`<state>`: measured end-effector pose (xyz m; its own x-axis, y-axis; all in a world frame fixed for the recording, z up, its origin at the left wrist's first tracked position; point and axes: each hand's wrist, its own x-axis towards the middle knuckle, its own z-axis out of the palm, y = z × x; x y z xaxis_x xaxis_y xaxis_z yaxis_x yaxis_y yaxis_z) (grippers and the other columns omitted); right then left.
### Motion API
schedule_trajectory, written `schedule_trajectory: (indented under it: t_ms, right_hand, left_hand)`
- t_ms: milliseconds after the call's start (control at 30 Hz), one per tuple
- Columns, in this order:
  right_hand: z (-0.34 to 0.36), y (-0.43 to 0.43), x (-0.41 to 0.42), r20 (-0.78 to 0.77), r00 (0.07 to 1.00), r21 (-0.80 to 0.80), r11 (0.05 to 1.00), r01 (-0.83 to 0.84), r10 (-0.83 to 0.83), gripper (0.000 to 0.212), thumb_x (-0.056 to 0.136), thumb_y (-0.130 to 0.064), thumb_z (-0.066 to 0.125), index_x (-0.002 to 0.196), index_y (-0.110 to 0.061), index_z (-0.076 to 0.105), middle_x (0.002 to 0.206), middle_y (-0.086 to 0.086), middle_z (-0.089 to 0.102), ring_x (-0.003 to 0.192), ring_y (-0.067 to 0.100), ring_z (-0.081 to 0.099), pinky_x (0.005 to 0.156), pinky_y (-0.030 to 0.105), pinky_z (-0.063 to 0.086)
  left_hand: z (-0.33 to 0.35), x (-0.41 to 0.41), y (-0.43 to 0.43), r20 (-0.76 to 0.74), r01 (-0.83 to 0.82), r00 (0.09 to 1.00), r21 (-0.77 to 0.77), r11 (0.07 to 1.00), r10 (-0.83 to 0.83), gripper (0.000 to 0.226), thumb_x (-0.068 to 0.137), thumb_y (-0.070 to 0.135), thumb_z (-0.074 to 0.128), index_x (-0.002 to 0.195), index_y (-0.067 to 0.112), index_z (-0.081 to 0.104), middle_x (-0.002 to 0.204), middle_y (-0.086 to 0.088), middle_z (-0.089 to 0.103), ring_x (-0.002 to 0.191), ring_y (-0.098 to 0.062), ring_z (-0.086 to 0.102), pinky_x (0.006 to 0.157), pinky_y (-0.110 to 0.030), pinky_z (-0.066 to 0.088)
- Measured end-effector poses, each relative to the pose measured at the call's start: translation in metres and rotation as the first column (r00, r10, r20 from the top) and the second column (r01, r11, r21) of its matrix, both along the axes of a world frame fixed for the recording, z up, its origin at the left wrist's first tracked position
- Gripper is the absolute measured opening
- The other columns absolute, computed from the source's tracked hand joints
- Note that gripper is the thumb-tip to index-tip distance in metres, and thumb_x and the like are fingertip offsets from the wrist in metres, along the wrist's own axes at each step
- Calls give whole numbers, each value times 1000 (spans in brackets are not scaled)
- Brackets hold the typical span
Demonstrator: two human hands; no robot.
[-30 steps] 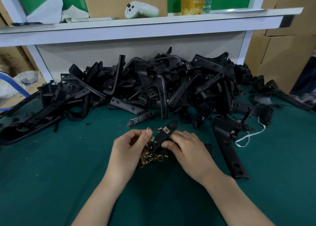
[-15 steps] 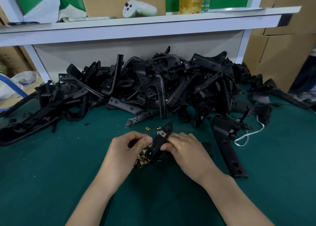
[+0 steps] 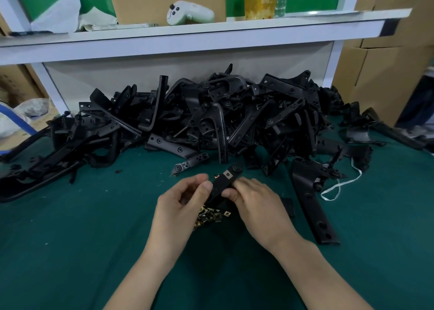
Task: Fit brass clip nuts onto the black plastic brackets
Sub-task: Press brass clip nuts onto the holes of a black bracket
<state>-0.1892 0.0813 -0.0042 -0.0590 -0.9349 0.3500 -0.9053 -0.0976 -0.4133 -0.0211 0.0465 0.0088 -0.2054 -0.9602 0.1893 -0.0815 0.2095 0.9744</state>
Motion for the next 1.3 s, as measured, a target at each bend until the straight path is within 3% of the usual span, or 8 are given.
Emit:
schedule_trajectory:
  t_ms: [100, 200, 300, 500, 833, 1067, 1167, 1300]
  right_hand:
    - [0, 0, -2, 6, 999, -8, 999, 39, -39, 65, 91, -65, 13, 104, -23, 61, 101, -13, 62, 96, 12, 51, 69, 27, 32]
    - [-2, -1, -2, 19, 999, -3, 999, 42, -42, 47, 97, -55, 25, 106, -25, 60, 103, -14, 60, 97, 11, 51, 68, 32, 41]
    - [-2, -1, -1, 27, 999, 27, 999, 25, -26, 48, 97, -54, 24, 114, -27, 60, 111, -16, 60, 101, 9, 50, 73, 36, 48]
    - [-2, 0, 0, 57, 998, 51, 998, 25, -28, 56, 94, -57, 17, 118, -27, 59, 114, -17, 60, 103, 7, 49, 75, 36, 48]
    - [-6, -1, 0, 76, 997, 18, 999, 30, -31, 49, 96, -54, 23, 115, -29, 61, 111, -17, 61, 101, 7, 50, 72, 35, 47]
    - [-5, -1, -1, 100, 995, 10, 999, 31, -32, 51, 96, -55, 21, 112, -27, 60, 109, -18, 61, 102, 7, 51, 74, 35, 48]
    - [-5, 0, 0, 95, 995, 16, 1000, 24, -26, 48, 99, -54, 23, 117, -28, 60, 114, -18, 61, 106, 7, 51, 76, 36, 49]
    - [-6, -1, -1, 78, 997, 13, 1000, 26, -27, 47, 99, -54, 24, 116, -29, 60, 114, -18, 61, 105, 7, 51, 74, 33, 47]
  left_hand:
    - [-3, -4, 2, -21, 50, 999, 11, 999, -50, 31, 83, 36, 75, 113, 36, 68, 97, 16, 75, 89, 2, 70, 74, -6, 48]
    - [-7, -8, 3, 49, 48, 998, -10, 999, -47, 39, 87, 27, 77, 118, 45, 62, 100, 22, 73, 91, 1, 70, 75, -7, 48]
    - [-10, -9, 3, 105, 17, 994, -60, 998, -10, 43, 87, 26, 77, 121, 47, 60, 102, 27, 71, 92, 3, 68, 75, -5, 46]
    - [-13, -10, 2, 164, -12, 986, -145, 989, 36, 41, 87, 29, 77, 115, 53, 59, 101, 28, 69, 99, 5, 64, 79, -3, 44]
    - [-14, -9, 2, 177, -7, 983, -186, 982, 41, 34, 87, 25, 76, 105, 50, 64, 97, 29, 69, 96, 6, 64, 79, -4, 44]
    - [-18, -8, 2, 247, -39, 963, -270, 962, 109, 36, 86, 45, 72, 119, 47, 58, 109, 36, 62, 104, 11, 59, 85, -2, 41]
    - [-18, -6, 1, 268, -37, 955, -310, 950, 125, 39, 80, 58, 64, 113, 40, 62, 106, 33, 64, 104, 7, 61, 84, -5, 43]
    - [-20, -5, -1, 276, -28, 952, -344, 939, 129, 28, 82, 51, 69, 107, 39, 64, 98, 26, 67, 99, 1, 63, 80, -8, 44]
